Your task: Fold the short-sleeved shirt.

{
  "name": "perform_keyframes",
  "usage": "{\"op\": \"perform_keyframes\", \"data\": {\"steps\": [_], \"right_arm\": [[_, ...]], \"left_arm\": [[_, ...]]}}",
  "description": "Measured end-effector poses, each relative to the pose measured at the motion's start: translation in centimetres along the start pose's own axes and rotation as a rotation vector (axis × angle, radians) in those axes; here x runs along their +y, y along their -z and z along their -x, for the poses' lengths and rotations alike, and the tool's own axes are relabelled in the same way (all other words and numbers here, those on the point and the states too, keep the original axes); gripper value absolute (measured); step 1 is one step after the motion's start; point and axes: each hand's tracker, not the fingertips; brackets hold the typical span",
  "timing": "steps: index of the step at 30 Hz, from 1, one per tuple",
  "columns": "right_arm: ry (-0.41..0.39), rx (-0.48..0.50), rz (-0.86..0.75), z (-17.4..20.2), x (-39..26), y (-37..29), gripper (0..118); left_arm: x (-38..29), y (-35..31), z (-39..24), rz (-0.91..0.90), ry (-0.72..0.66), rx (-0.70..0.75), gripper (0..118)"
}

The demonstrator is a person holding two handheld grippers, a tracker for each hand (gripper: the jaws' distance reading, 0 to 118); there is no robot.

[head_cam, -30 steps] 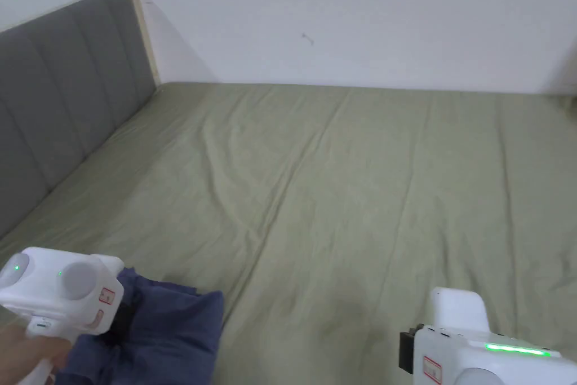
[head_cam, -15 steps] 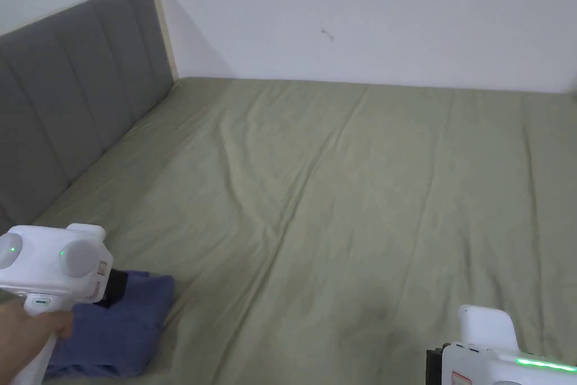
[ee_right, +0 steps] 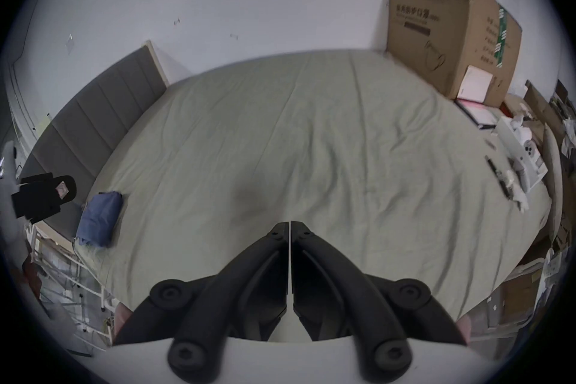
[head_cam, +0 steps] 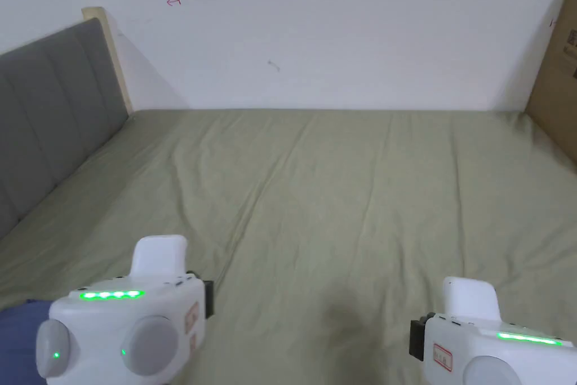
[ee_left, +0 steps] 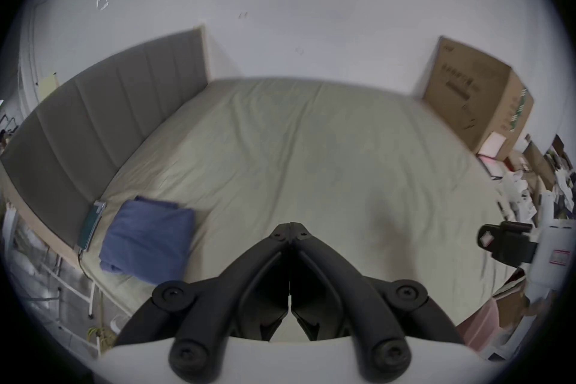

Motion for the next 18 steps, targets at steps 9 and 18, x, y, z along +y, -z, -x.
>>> {"op": "perform_keyframes", "data": {"steps": [9, 18], "right_arm": [[-0.098, -0.125, -0.299, -0.2, 3.0, -5.7, 1], [-0.112, -0.145, -0.509, 1.3, 5.5, -10.2, 1]], "left_arm": [[1.0, -6.5, -7.0, -0.322, 0.064, 0.034, 0], [2.2, -10.1, -9.4, -0.513, 0.128, 0.029, 0]]}}
